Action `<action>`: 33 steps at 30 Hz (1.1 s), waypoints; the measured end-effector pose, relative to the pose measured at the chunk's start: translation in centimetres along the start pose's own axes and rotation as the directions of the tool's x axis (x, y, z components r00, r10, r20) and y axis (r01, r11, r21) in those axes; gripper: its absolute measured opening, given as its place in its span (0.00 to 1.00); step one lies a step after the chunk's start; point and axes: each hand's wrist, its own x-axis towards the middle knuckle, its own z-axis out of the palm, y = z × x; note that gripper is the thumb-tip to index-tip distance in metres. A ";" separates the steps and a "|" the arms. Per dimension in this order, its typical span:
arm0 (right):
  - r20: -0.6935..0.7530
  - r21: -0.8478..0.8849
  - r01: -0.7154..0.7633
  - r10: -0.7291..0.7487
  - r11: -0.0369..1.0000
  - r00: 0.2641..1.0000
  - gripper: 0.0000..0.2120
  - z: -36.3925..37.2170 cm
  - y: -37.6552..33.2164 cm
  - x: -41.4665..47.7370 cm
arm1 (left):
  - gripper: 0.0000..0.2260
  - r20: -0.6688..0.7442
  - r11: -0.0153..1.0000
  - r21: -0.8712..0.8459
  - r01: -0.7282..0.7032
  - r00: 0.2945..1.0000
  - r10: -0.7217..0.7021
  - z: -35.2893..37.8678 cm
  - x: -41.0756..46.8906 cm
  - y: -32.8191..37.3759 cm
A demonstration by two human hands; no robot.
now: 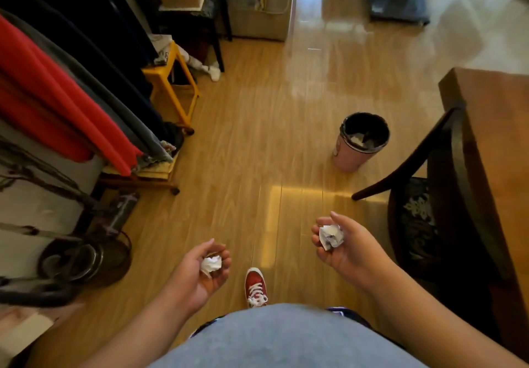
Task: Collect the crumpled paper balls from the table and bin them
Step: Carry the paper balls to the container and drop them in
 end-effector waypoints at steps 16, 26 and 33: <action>-0.279 0.139 -0.061 0.098 0.988 0.955 0.14 -3.5 -10.7 12.0 | 0.13 0.195 0.994 0.108 -0.030 0.981 0.009 18.9 11.6 14.8; -0.145 0.046 -0.122 0.128 0.991 0.981 0.13 1.9 -25.9 24.6 | 0.10 0.063 0.999 0.018 -0.049 0.997 0.048 26.5 17.4 24.2; -0.007 -0.031 -0.110 0.109 0.994 0.994 0.12 11.1 -35.1 33.1 | 0.13 -0.046 0.993 -0.102 -0.063 0.997 0.059 26.7 21.5 31.2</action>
